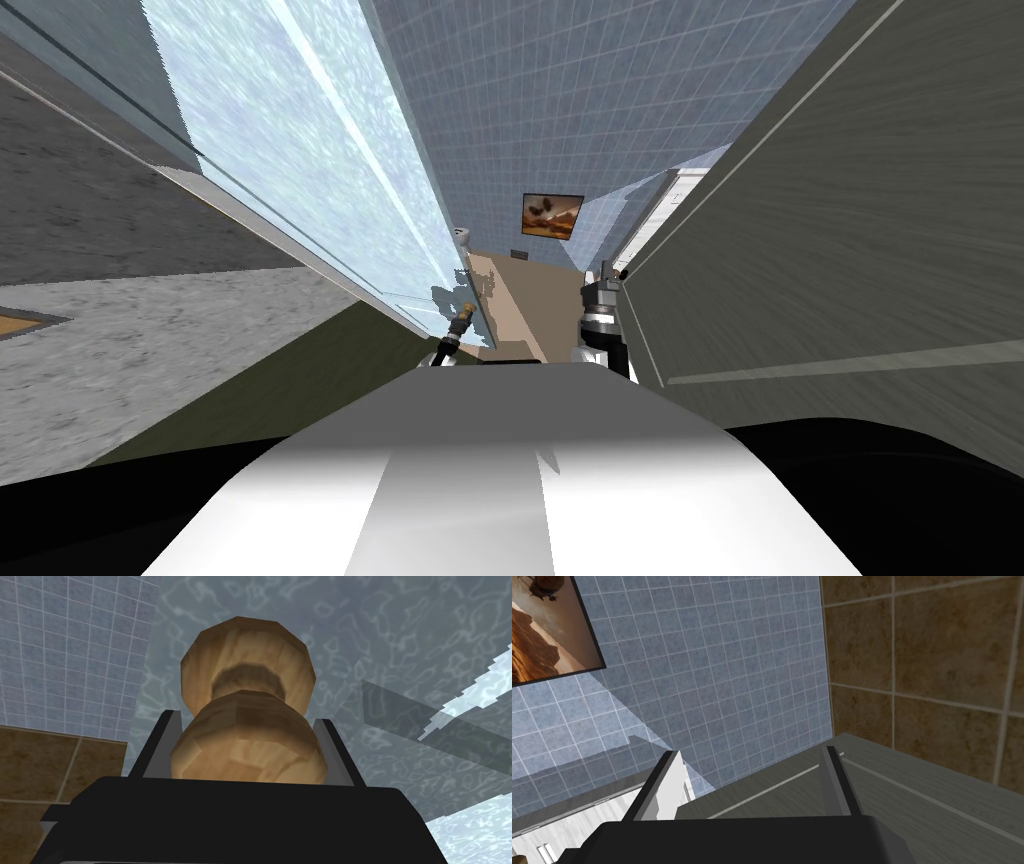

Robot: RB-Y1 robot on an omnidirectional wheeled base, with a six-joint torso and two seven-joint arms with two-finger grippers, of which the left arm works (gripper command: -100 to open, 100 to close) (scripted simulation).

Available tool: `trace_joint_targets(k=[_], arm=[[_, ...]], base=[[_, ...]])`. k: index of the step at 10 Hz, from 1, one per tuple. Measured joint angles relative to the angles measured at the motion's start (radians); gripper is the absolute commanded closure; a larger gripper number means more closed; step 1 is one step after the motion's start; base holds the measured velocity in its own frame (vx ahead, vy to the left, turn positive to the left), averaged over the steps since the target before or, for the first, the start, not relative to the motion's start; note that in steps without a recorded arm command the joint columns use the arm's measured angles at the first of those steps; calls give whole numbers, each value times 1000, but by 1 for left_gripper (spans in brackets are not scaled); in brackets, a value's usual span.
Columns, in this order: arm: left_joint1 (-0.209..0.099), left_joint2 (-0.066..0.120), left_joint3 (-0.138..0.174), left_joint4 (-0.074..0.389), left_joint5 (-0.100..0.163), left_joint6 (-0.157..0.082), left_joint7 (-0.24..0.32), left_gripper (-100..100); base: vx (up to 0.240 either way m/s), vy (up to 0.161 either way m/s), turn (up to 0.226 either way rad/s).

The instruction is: Push the door open

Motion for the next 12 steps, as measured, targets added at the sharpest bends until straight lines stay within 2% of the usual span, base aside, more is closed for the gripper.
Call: trace_joint_targets(k=[3, 4, 6, 7, 9, 12], arm=[[-7, -9, 7, 8, 19, -2, 69, 100], [-1, -11, 9, -6, 27, 5, 96, 100], [3, -15, 13, -11, 38, 6, 142, 100], [-15, -21, 18, 26, 48, -11, 167, 100], [-22, -26, 23, 33, 60, -15, 211, 100], [-2, -30, 29, -19, 81, 18, 285, 100]], base=[[32, -1, -24], [27, 3, -23], [37, 0, -27], [31, 3, -22], [31, 0, -24], [37, 5, -29]])
